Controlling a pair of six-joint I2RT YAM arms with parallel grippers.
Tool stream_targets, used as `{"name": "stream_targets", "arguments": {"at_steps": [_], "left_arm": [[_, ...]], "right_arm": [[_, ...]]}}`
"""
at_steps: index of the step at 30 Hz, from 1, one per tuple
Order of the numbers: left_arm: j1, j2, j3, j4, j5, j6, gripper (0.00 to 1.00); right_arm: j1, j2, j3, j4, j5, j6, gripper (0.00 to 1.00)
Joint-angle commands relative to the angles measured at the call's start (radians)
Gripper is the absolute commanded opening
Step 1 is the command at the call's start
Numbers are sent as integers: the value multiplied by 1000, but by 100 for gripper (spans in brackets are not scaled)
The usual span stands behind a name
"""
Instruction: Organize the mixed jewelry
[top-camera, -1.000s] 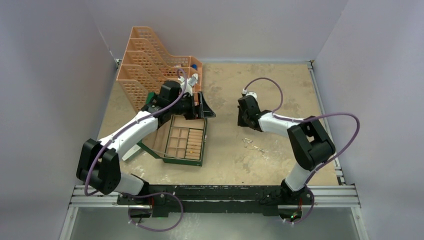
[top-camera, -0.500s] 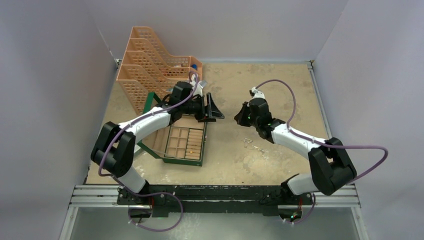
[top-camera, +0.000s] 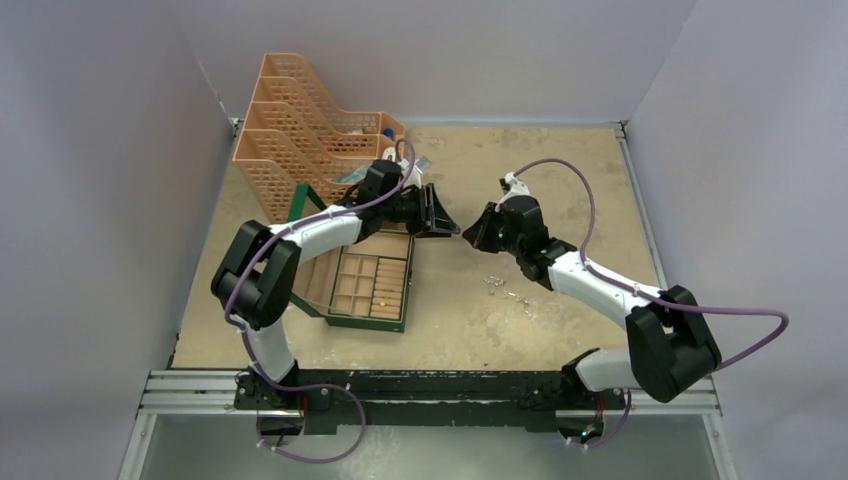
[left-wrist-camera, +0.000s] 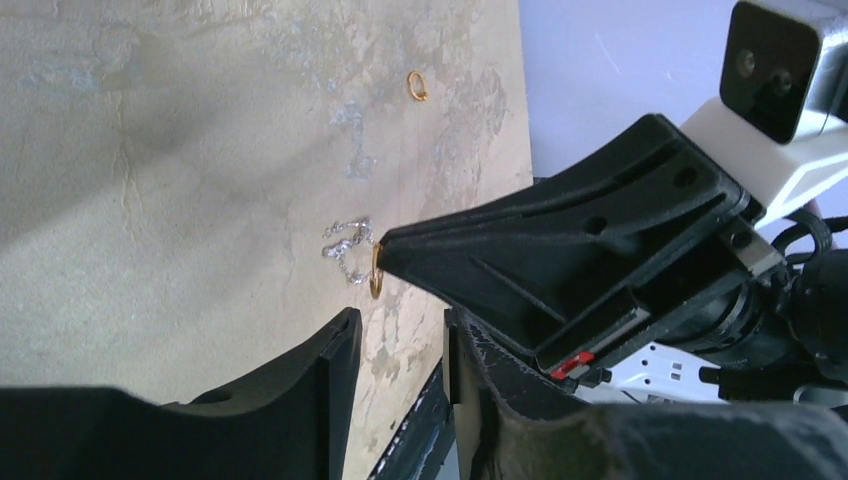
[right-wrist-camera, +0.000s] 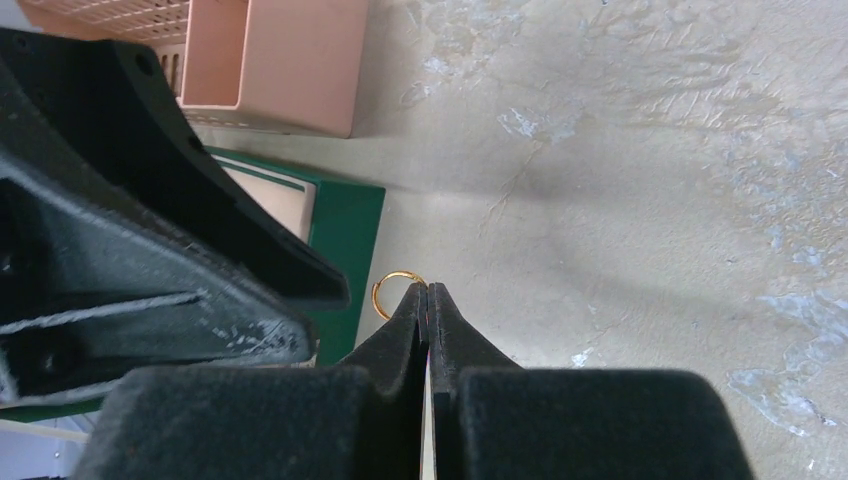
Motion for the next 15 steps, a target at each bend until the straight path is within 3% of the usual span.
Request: {"name": "stream_targets", "arguments": {"at_steps": [1, 9, 15], "left_arm": [[-4, 36, 61, 79, 49, -15, 33], [-6, 66, 61, 83, 54, -15, 25], [-6, 70, 65, 75, 50, -4, 12]], "right_arm": [[-5, -25, -3, 34, -40, 16, 0], [-6, -25, -3, 42, -52, 22, 0], [-5, -20, -4, 46, -62, 23, 0]]}}
